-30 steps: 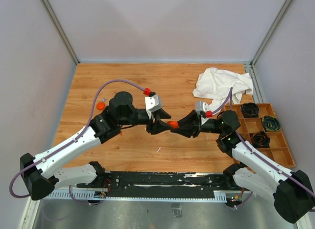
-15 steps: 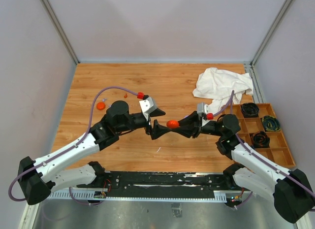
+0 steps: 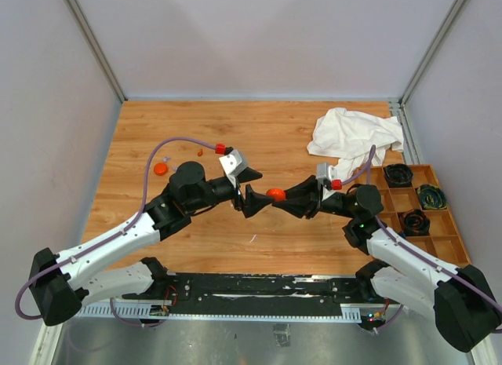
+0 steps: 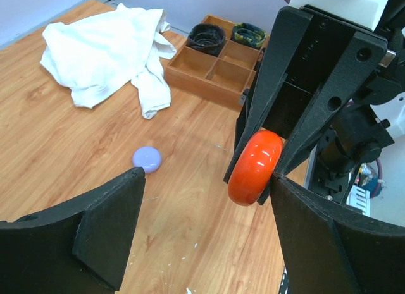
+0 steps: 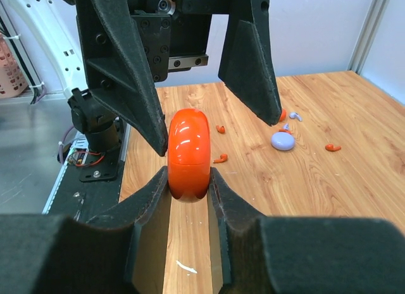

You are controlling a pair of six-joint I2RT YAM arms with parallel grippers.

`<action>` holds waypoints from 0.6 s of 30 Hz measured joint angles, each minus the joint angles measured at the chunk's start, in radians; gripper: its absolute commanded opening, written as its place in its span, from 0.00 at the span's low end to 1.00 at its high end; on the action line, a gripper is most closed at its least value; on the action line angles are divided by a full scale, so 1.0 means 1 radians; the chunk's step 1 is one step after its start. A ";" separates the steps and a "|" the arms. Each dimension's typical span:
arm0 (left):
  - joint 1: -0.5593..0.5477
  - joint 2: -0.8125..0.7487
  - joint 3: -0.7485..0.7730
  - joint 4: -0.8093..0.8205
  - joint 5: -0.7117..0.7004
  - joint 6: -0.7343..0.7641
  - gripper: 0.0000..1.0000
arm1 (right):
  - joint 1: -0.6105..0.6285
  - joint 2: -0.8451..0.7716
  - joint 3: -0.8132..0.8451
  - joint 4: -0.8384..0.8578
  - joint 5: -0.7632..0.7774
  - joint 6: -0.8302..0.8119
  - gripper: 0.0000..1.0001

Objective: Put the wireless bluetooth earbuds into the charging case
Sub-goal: Open the charging case.

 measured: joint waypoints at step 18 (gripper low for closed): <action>0.006 0.002 0.025 -0.024 -0.068 -0.060 0.87 | 0.000 0.019 0.000 0.022 0.018 0.014 0.07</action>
